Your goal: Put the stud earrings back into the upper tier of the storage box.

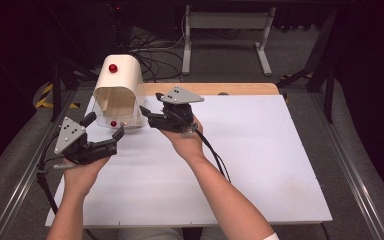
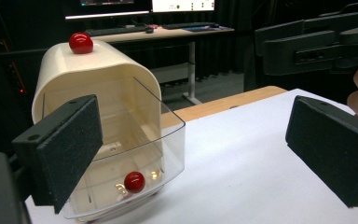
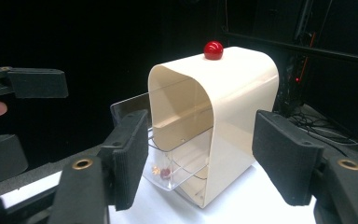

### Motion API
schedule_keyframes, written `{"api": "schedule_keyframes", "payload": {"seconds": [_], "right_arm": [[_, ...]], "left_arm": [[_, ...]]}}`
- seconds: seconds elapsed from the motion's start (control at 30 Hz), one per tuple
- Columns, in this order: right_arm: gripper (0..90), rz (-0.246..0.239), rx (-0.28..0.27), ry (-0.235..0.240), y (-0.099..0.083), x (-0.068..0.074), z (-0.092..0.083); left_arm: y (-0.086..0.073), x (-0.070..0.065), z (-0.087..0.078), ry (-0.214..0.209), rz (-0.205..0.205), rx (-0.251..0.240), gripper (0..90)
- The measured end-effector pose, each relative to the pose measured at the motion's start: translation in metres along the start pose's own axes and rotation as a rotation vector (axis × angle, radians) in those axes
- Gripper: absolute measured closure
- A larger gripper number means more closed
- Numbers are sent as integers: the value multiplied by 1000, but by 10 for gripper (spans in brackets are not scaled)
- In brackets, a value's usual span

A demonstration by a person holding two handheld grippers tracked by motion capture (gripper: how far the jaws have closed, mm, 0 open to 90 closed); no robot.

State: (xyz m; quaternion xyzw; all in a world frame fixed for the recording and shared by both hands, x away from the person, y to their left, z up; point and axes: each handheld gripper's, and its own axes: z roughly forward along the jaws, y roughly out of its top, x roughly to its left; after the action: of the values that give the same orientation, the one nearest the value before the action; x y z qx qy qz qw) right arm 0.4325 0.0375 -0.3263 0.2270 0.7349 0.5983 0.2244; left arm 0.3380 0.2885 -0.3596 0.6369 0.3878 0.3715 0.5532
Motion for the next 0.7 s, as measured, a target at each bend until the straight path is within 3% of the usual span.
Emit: {"api": "schedule_keyframes", "payload": {"seconds": [0.7], "right_arm": [[249, 32, -32, -38, -8, -15, -37]], "left_arm": [[-1, -4, 2, 11, 11, -3, 44]]}}
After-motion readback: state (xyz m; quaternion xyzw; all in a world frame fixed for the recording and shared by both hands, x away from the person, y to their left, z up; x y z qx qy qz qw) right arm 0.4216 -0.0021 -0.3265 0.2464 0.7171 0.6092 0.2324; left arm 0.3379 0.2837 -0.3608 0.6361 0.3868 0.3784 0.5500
